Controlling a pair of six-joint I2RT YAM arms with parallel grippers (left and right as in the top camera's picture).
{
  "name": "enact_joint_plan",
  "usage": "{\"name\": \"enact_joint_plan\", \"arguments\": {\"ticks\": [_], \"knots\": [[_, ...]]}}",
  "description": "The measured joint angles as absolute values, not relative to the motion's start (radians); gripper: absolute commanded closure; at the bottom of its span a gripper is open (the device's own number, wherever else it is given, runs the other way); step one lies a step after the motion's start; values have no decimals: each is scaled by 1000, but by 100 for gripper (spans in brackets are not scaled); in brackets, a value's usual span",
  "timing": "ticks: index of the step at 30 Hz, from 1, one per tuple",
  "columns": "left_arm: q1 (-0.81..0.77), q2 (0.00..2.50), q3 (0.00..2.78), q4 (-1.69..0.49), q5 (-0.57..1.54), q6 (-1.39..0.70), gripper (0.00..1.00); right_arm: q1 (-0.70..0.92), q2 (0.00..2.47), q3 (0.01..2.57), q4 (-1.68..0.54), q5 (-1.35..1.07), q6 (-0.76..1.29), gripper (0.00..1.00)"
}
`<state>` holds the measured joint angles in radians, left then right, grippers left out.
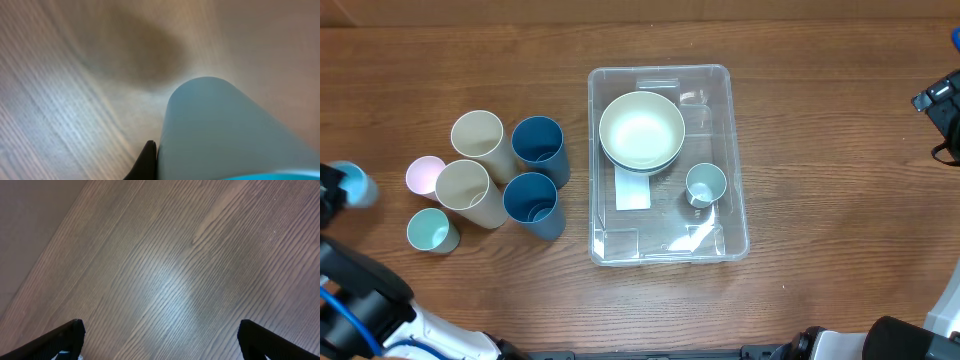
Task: Pack container
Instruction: 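Place the light blue cup into the grey cup in the bin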
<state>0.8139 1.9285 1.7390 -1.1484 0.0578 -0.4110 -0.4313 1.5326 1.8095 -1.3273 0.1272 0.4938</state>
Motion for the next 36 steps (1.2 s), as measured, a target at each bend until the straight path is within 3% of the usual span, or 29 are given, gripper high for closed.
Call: {"name": "enact_joint_plan", "arguments": {"ticks": [6, 13, 17, 19, 27, 36], "knots": [[679, 1683, 1912, -1163, 219, -334, 96, -431, 1533, 1810, -1326, 127, 493, 0], [19, 1491, 1994, -1160, 218, -119, 96, -431, 1533, 1810, -1327, 127, 493, 0], [-352, 1578, 1995, -1142, 138, 12, 96, -431, 1533, 1810, -1327, 126, 493, 0], [-459, 1668, 1995, -1120, 124, 63, 96, -431, 1533, 1810, -1327, 127, 494, 0], [-680, 2017, 1994, -1050, 110, 156, 96, -431, 1533, 1810, -1327, 127, 493, 0], [-713, 2125, 1994, -1099, 98, 165, 95, -431, 1533, 1810, -1326, 127, 493, 0]]}}
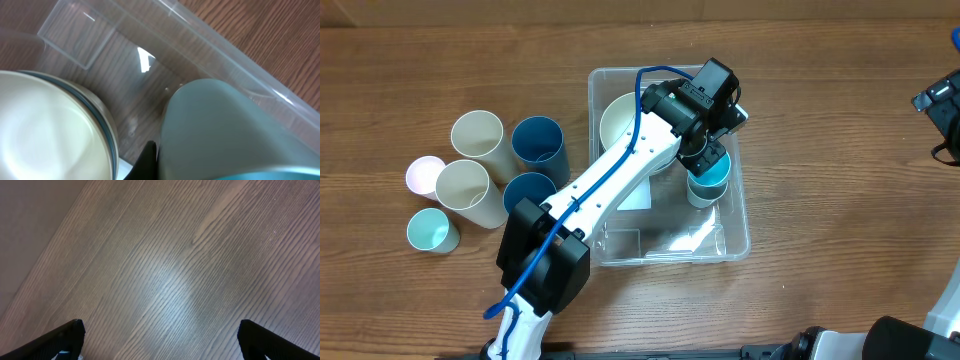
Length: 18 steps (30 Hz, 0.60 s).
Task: Pack container
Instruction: 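Place the light blue cup into the grey cup in the bin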
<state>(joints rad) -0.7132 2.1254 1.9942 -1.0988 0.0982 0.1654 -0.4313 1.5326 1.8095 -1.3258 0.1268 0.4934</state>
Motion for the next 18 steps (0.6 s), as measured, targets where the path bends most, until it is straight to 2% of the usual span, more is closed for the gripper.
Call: {"name": "enact_joint_plan", "arguments": {"ticks": [2, 3, 4, 6, 9, 13, 16, 18], "knots": [[-714, 2125, 1994, -1118, 95, 165, 89, -431, 1533, 1810, -1327, 126, 493, 0], [-714, 2125, 1994, -1135, 92, 165, 80, -431, 1533, 1810, -1327, 127, 493, 0], [-714, 2125, 1994, -1148, 88, 168, 78, -431, 1533, 1810, -1327, 126, 493, 0], [-714, 2125, 1994, -1171, 59, 172, 63, -431, 1533, 1810, -1327, 126, 493, 0], [-714, 2125, 2008, -1215, 25, 162, 56, -431, 1533, 1810, -1327, 127, 494, 0], [-704, 2117, 2218, -1370, -43, 72, 47, -431, 1533, 1810, -1327, 126, 493, 0], [-659, 2065, 2364, -1496, -108, -27, 32, -431, 1533, 1810, -1327, 126, 493, 0], [-547, 1965, 2440, -1591, -186, -138, 25, -431, 1533, 1810, -1327, 127, 493, 0]]}}
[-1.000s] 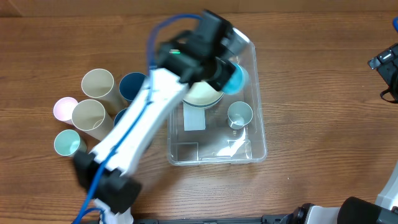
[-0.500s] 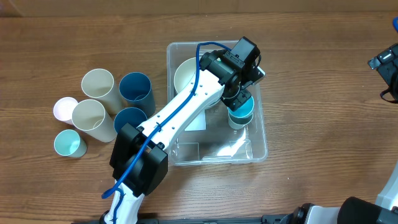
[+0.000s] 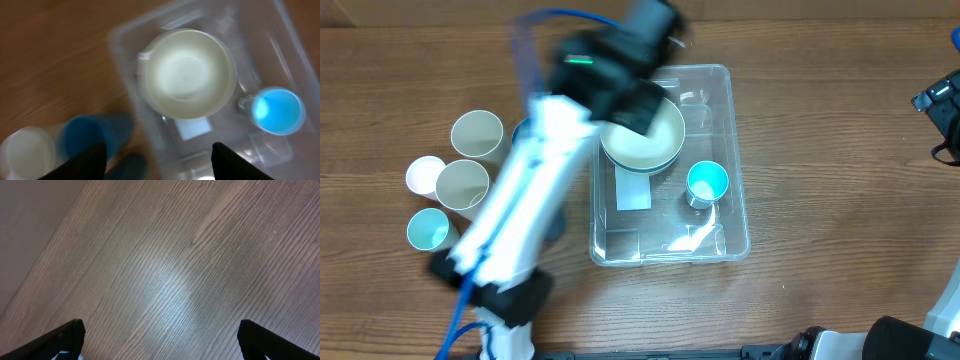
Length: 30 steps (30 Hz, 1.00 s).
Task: Pack container
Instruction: 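Place the light blue cup into the grey cup in the bin, then grasp the pink cup with the left gripper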
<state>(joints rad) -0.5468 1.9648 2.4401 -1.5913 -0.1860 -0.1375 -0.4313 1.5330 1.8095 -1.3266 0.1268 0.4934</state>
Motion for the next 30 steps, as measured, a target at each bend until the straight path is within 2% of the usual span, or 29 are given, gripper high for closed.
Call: {"name": "enact_joint_plan", "arguments": {"ticks": [2, 4, 8, 13, 18, 24, 30], "knots": [[-406, 1882, 2463, -1640, -224, -214, 24, -431, 1533, 1810, -1327, 127, 493, 0], [-199, 1814, 2471, -1680, -249, -282, 23, -431, 1533, 1810, -1327, 126, 493, 0], [175, 1799, 2434, -1682, -210, -339, 21, -431, 1533, 1810, -1327, 126, 493, 0], [525, 1874, 2208, -1647, -111, -353, 27, -431, 1533, 1810, -1327, 127, 493, 0], [617, 1944, 1920, -1444, 16, -286, 32, -431, 1533, 1810, -1326, 126, 493, 0], [588, 1956, 1708, -1224, 60, -234, 32, -431, 1533, 1810, -1327, 127, 493, 0], [575, 1957, 1570, -1053, 68, -205, 38, -431, 1533, 1810, -1327, 126, 493, 0]]}}
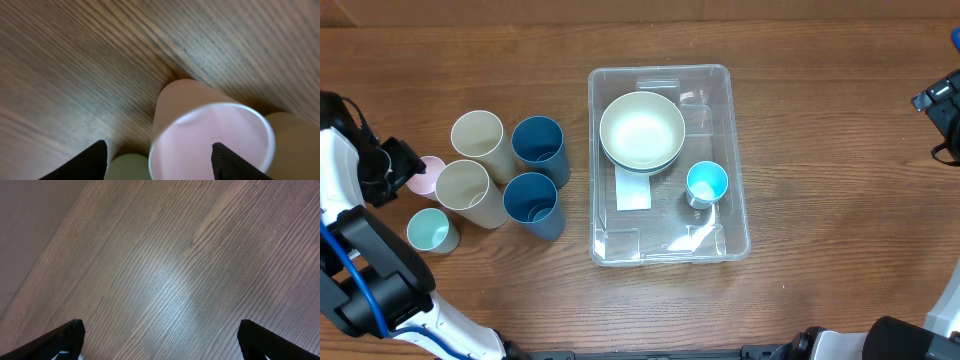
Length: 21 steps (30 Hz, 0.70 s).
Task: Pack container
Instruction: 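Grasp the pink cup with the left gripper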
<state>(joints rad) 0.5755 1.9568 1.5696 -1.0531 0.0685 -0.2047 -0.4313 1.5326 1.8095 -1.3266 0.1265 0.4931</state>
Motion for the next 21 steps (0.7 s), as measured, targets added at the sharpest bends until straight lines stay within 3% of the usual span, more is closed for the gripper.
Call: {"name": "enact_joint_plan", "arguments": {"ticks": [2, 3, 5, 9, 13, 21], "knots": [[575, 1957, 1504, -999, 68, -202, 54, -431, 1533, 1810, -1327, 126, 493, 0], [575, 1957, 1483, -981, 69, -204, 74, -431, 1533, 1810, -1326, 127, 493, 0], [575, 1957, 1430, -925, 71, -203, 96, -431, 1533, 1810, -1326, 127, 493, 0], [577, 1957, 1414, -895, 68, -209, 96, -431, 1533, 1810, -1327, 126, 493, 0], [600, 1956, 1525, -1011, 55, -236, 96, -431, 1533, 1810, -1327, 126, 493, 0], [582, 1853, 2146, -1353, 56, -255, 96, -431, 1533, 1809, -1327, 126, 493, 0]]}}
